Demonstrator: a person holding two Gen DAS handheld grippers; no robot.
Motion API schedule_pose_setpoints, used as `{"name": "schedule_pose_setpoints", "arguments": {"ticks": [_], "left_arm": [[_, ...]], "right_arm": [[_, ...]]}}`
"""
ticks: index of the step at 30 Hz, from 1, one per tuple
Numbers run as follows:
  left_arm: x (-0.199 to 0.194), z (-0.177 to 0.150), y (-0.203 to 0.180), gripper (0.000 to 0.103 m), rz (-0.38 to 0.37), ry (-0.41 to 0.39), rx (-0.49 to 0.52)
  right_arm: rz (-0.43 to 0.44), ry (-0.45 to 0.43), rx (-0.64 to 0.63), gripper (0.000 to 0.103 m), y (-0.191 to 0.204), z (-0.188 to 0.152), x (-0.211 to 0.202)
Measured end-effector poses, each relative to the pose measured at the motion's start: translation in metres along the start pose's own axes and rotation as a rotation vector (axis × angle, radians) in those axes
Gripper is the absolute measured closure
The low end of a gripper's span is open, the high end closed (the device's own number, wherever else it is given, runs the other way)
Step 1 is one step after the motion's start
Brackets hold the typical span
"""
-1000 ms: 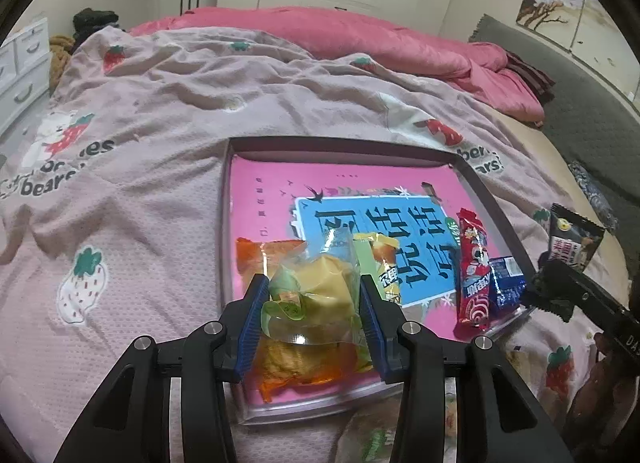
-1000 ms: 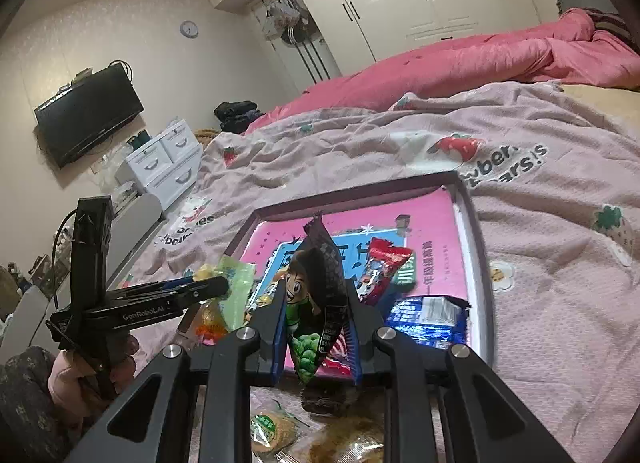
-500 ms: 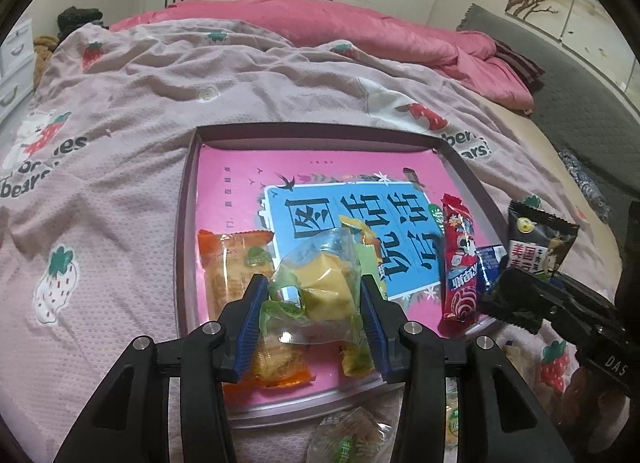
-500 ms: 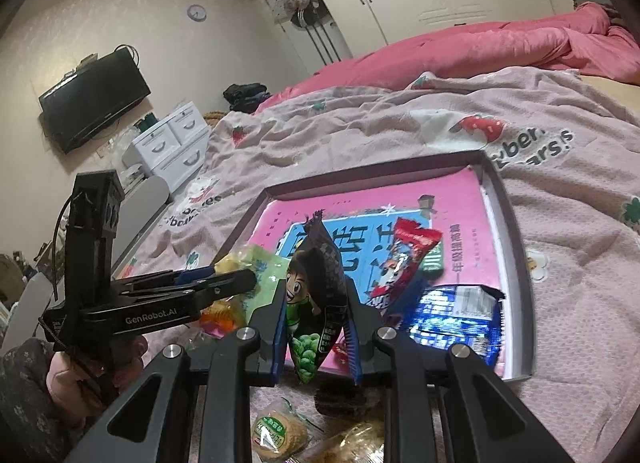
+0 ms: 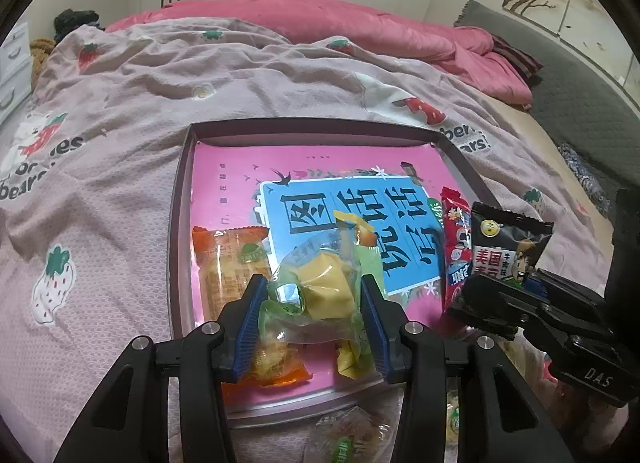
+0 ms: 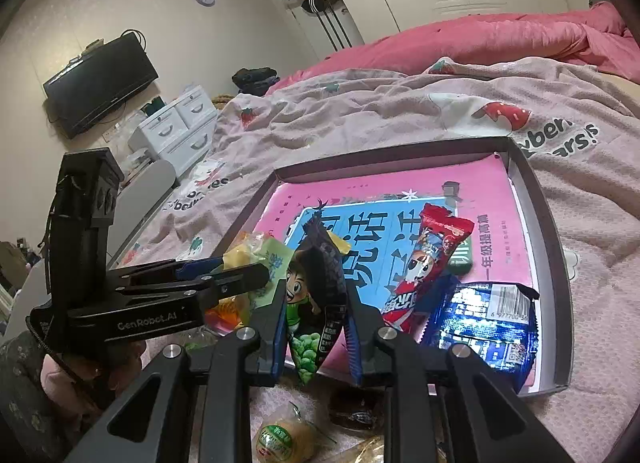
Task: Organize snacks
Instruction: 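Lower the candy bag into the tray while right tool lowers pea bag beside candy stick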
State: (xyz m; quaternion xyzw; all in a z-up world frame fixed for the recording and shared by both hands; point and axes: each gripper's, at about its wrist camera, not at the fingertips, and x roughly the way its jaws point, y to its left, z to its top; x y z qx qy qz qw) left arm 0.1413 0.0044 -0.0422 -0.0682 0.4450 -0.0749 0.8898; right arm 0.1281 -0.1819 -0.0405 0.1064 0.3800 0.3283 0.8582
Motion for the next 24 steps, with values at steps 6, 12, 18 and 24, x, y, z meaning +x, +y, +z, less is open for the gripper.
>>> {"name": "schedule_pose_setpoints", "arguments": {"ticks": [6,12,18,24], "left_arm": [[0.0,0.0,0.0,0.054,-0.002,0.001,0.004],[0.0,0.0,-0.001,0.054,-0.003,0.002,0.005],[0.0,0.0,0.0,0.054,-0.001,0.003,0.008],[0.0,0.0,0.0,0.054,0.001,0.004,0.01]], "right_arm": [[0.009,0.031,-0.025,0.078,0.004,-0.001,0.009],[-0.007,0.045,-0.043,0.078,0.006,-0.003,0.013],[-0.024,0.044,-0.042,0.078,0.005,-0.004,0.013],[-0.059,0.044,-0.047,0.078,0.004,-0.004,0.012]]}}
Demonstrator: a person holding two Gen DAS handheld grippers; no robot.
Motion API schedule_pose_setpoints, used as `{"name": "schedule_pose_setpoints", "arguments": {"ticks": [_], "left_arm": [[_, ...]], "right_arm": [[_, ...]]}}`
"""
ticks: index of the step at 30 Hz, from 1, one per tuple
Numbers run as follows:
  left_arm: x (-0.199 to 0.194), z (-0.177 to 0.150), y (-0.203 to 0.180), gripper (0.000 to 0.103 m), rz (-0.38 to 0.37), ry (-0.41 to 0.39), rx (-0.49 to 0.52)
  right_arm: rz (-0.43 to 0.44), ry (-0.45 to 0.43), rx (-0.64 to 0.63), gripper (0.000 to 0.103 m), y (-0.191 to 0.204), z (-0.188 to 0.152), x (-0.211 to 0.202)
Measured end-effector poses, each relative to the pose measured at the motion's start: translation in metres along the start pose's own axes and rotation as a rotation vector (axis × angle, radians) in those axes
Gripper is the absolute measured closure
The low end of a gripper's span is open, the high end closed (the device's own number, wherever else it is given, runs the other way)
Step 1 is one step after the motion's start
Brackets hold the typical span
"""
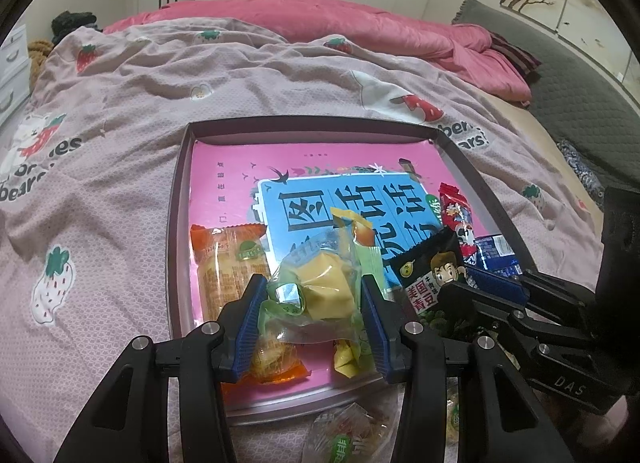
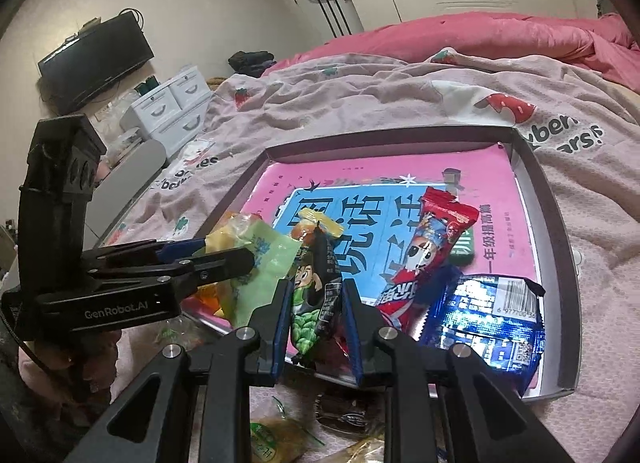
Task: Organize snacks
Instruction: 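Lower the candy bag into the tray while right tool lowers pea bag beside candy stick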
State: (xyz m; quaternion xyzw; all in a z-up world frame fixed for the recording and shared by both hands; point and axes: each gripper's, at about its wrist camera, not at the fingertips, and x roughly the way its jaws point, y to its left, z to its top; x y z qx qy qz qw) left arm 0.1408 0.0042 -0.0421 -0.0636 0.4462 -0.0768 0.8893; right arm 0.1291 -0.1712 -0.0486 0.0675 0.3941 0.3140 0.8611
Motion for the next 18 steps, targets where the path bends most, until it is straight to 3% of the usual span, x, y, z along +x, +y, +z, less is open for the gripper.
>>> {"name": "schedule_pose_setpoints", "arguments": {"ticks": [18], "left_arm": [[-0.001,-0.001,0.0,0.052,-0.005,0.005,0.0]], "right_arm": [[-0.061,-0.032,-0.003,0.077,-0.006,0.002,-0.013]]}}
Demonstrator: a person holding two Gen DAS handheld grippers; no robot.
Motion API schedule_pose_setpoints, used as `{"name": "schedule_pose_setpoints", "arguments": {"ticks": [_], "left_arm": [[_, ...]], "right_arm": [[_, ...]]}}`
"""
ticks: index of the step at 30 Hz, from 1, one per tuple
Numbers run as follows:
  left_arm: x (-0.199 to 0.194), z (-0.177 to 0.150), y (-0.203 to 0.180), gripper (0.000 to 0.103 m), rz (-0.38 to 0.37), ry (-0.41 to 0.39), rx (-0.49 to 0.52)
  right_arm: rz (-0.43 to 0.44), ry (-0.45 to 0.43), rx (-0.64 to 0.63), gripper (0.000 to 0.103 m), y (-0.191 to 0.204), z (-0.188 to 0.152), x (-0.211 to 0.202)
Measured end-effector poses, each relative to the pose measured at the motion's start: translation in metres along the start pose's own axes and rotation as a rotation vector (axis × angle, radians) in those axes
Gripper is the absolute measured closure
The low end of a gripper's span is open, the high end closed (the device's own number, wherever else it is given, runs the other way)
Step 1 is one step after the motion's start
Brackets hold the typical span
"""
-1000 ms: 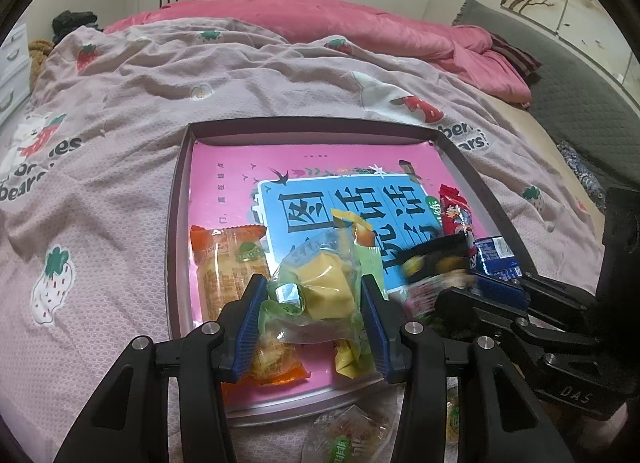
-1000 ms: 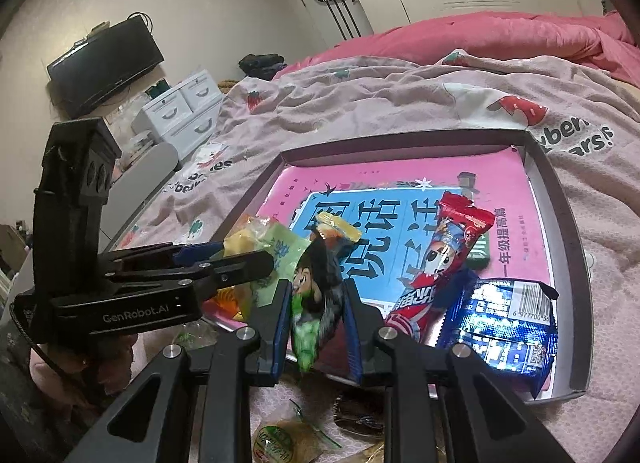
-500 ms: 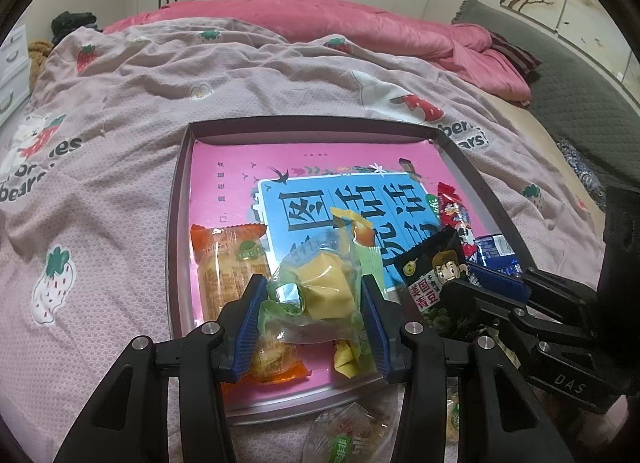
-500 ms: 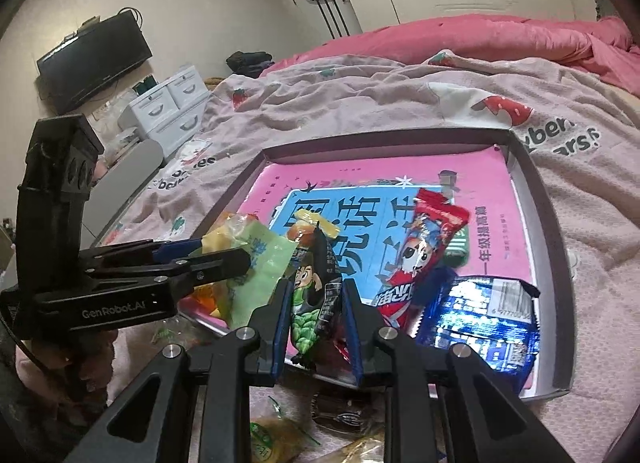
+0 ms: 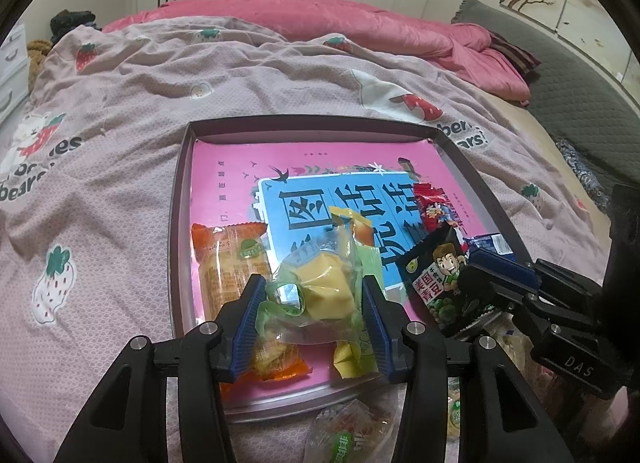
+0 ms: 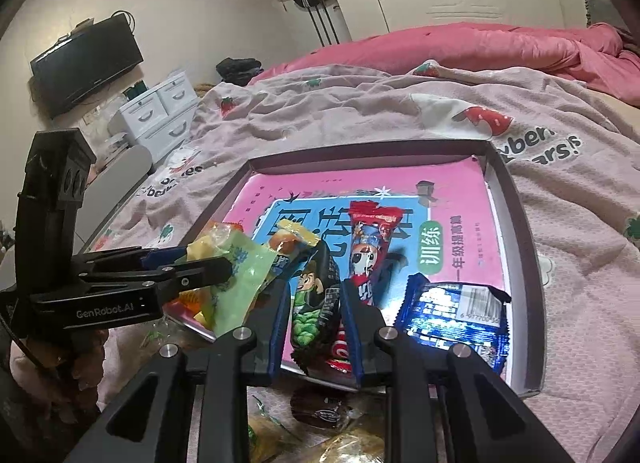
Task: Organize snacks
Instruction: 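Lower the candy bag into the tray while right tool lowers pea bag beside candy stick, then open both tools to release the candy bag and pea bag in the tray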
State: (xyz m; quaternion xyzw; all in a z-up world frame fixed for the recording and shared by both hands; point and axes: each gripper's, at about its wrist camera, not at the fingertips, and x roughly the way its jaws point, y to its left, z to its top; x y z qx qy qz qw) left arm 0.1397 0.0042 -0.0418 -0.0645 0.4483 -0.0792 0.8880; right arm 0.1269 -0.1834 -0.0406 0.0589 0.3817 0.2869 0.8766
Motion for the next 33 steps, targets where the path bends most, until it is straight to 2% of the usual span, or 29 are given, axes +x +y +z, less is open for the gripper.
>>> {"name": "schedule_pose_setpoints", "arguments": {"ticks": [13,18,26,33], "left_arm": [[-0.001,0.0,0.001,0.05,-0.007,0.005,-0.004],[-0.002,0.0,0.001,0.048,-0.004,0.008,-0.008],[-0.007,0.002,0.002,0.048,-0.008,-0.005,-0.008],[-0.011,0.004,0.002,0.043,-0.015,-0.012,-0.012]], "right_arm": [[-0.011,-0.007,-0.015,0.077,0.001,0.0,-0.005],[-0.012,-0.009,-0.017,0.073,0.002,0.001,-0.006],[-0.014,-0.014,-0.015,0.072,0.002,0.002,-0.007],[-0.014,-0.028,-0.014,0.072,0.001,0.002,-0.012]]}}
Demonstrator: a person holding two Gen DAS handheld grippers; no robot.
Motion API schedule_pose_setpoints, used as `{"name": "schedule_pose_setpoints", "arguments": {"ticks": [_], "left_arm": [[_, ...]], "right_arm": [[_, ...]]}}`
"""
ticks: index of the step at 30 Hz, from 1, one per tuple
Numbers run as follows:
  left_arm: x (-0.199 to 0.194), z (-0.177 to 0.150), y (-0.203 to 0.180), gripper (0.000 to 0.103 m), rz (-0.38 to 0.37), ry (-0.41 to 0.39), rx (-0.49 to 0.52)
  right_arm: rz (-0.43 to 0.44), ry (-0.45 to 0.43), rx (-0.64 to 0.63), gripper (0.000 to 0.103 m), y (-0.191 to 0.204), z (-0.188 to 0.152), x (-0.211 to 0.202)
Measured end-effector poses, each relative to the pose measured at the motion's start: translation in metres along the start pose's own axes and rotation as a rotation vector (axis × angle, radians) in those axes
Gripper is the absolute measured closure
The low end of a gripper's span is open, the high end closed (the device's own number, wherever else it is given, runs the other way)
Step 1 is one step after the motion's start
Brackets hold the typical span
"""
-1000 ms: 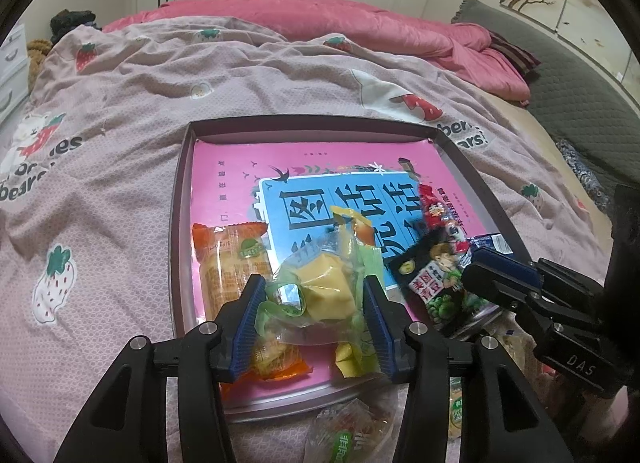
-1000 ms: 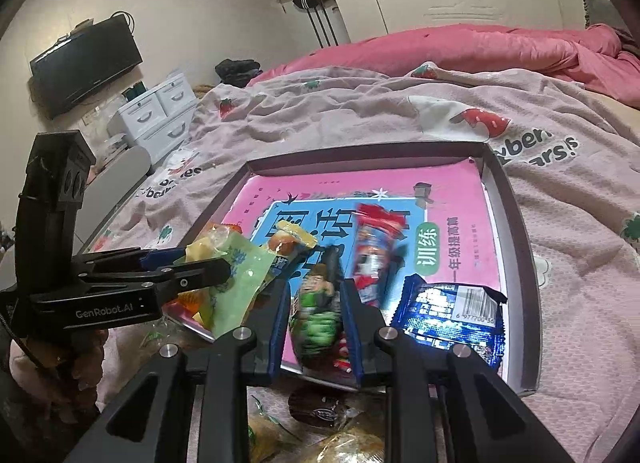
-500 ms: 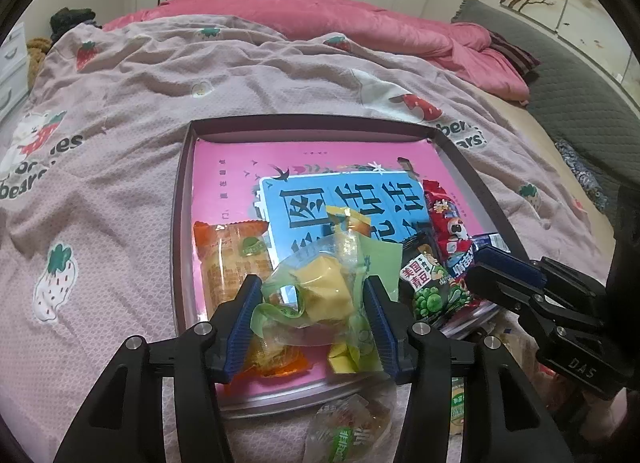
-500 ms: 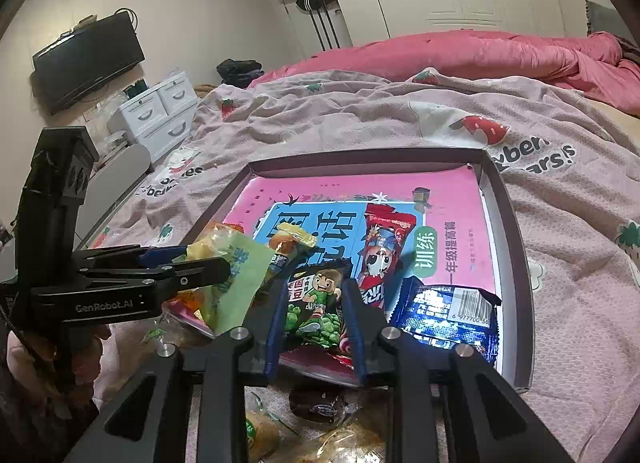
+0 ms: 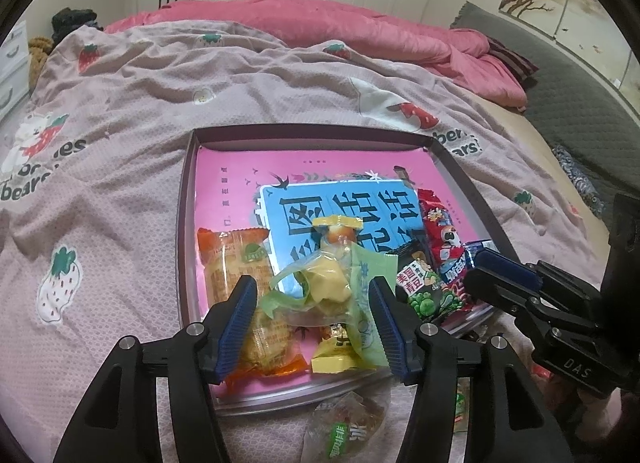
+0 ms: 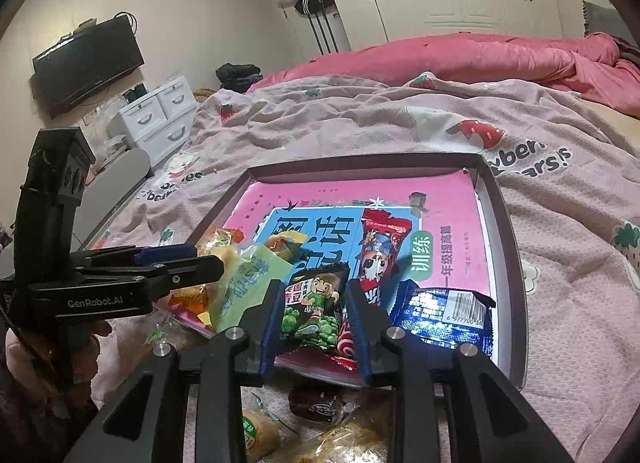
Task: Organize snacks
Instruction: 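Open both tools to release the candy bag and pea bag in the tray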
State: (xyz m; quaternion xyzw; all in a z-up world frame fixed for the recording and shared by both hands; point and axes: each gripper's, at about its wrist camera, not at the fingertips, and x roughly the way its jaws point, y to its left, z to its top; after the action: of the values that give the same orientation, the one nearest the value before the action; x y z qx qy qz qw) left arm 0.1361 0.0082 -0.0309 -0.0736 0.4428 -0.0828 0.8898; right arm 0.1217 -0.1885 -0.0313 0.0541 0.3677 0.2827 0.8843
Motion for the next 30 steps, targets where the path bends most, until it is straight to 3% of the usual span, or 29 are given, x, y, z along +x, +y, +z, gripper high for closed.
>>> {"name": "schedule_pose_setpoints", "arguments": {"ticks": [21,30], "left_arm": [[-0.024,0.002,-0.004,0.028,0.002,-0.031,0.002],[-0.038,0.003,-0.005,0.028,-0.007,-0.051,0.001]], "right_arm": [[-0.009,-0.037,0.007,0.054,-0.001,0.003,-0.014],[-0.026,-0.06,0.019,0.051,-0.005,0.004,-0.025]]}}
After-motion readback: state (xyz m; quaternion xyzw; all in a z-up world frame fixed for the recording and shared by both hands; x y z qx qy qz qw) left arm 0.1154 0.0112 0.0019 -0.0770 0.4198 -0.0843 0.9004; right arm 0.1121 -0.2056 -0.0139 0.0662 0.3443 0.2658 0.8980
